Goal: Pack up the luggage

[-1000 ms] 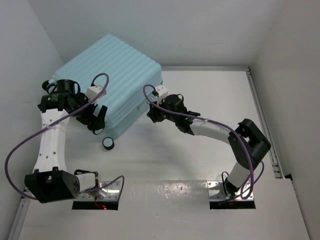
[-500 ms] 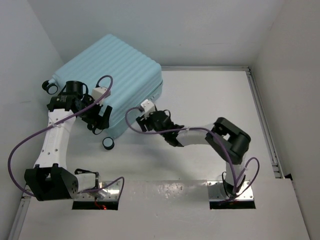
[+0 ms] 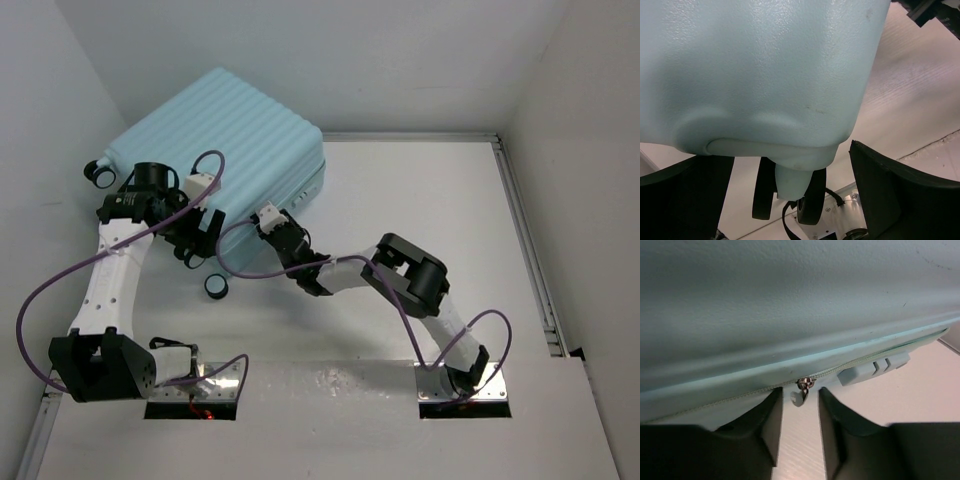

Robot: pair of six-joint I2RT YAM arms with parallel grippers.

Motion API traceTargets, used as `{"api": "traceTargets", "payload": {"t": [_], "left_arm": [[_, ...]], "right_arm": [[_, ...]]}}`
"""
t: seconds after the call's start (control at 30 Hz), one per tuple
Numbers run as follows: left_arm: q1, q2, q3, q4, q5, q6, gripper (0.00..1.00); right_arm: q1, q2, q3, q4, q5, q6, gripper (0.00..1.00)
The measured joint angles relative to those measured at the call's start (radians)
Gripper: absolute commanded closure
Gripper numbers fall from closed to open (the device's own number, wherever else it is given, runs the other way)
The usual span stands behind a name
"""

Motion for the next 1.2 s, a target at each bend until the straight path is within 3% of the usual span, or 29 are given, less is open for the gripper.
{"api": "traceTargets", "payload": {"t": [0.07, 0.17, 0.3, 0.4, 0.47, 0.73, 0.93, 0.97, 1.1, 1.2], "left_arm": [[0.0, 0.0, -0.003, 0.005, -0.008, 0.0, 0.01], [0.0, 0.0, -0.003, 0.013, -0.019, 0.0, 0.01], [0.0, -0.003, -0.015, 0.029, -0.025, 0.001, 0.05], [0.0, -0.01, -0.039, 0.037, -0.029, 0.005, 0.17], [0.0, -0.013, -0.059, 0.039, -0.029, 0.009, 0.26], [0.0, -0.021, -0.119, 0.041, -0.032, 0.035, 0.36], [0.0, -0.038, -0.13, 0.05, -0.032, 0.084, 0.65], [0.0, -0.046, -0.136, 0.053, -0.033, 0.084, 0.75], [0.0, -0.053, -0.147, 0.066, -0.041, 0.09, 1.0], [0.001, -0.059, -0.154, 0.075, -0.058, 0.092, 1.0]], "right_arm": [[-0.001, 0.026, 0.026, 0.013, 0.026, -0.031, 0.87], [-0.01, 0.04, 0.037, 0.025, 0.024, -0.056, 1.0], [-0.034, 0.034, 0.013, 0.048, -0.024, -0.062, 1.0], [-0.055, -0.024, -0.054, 0.049, -0.115, -0.043, 1.0], [-0.074, -0.072, -0.093, 0.019, -0.191, -0.011, 1.0], [-0.183, -0.177, -0.151, -0.11, -0.536, 0.167, 1.0], [-0.224, -0.177, -0.127, -0.159, -0.64, 0.274, 1.0], [-0.229, -0.177, -0.124, -0.164, -0.65, 0.287, 1.0], [-0.245, -0.177, -0.121, -0.175, -0.682, 0.321, 1.0], [-0.259, -0.181, -0.121, -0.183, -0.69, 0.336, 1.0]]}}
